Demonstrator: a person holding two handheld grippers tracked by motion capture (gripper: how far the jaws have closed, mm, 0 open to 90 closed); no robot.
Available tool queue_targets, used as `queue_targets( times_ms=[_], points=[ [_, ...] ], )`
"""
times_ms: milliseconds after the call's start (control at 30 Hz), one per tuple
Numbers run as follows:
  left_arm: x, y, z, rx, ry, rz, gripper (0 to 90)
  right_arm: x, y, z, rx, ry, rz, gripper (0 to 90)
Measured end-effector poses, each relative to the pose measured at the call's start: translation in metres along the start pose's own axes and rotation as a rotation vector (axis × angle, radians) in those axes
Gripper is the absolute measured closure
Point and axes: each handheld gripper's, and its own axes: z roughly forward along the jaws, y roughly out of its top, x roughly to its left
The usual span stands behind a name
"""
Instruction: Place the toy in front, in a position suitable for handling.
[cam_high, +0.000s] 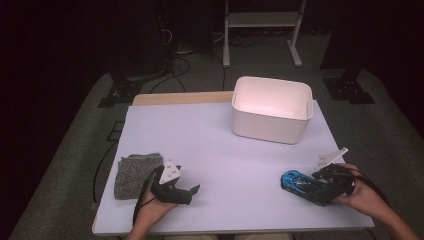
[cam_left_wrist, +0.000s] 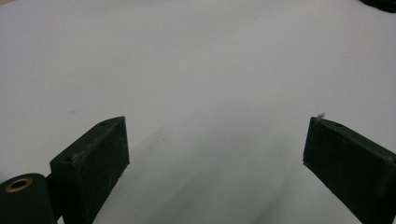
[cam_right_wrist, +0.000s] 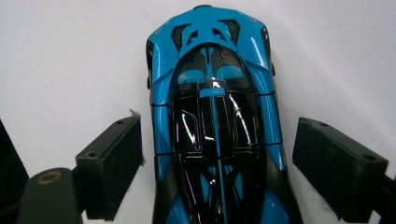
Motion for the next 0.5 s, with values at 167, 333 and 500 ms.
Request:
queue_targets(
  times_ms=[167, 333, 500],
  points=[
    [0.0002, 0.0001, -0.0003, 0.000, 0.000, -0.001, 6.3, -0.0014, 0.0009, 0.0033, 0.023, -0.001, -0.012, 14.8],
    [0.0003, 0.0000, -0.0004, 0.000, 0.000, -0.001, 6.4, -0.0018, 0.0020, 0.0068, 0.045, -0.002, -0.016, 14.8],
    [0.0005, -0.0002, -0.0004, 0.000, -0.001, -0.002, 6.4, -0.0026, 0.0032, 0.0098, 0.058, -0.003, -0.016, 14.8]
  ],
)
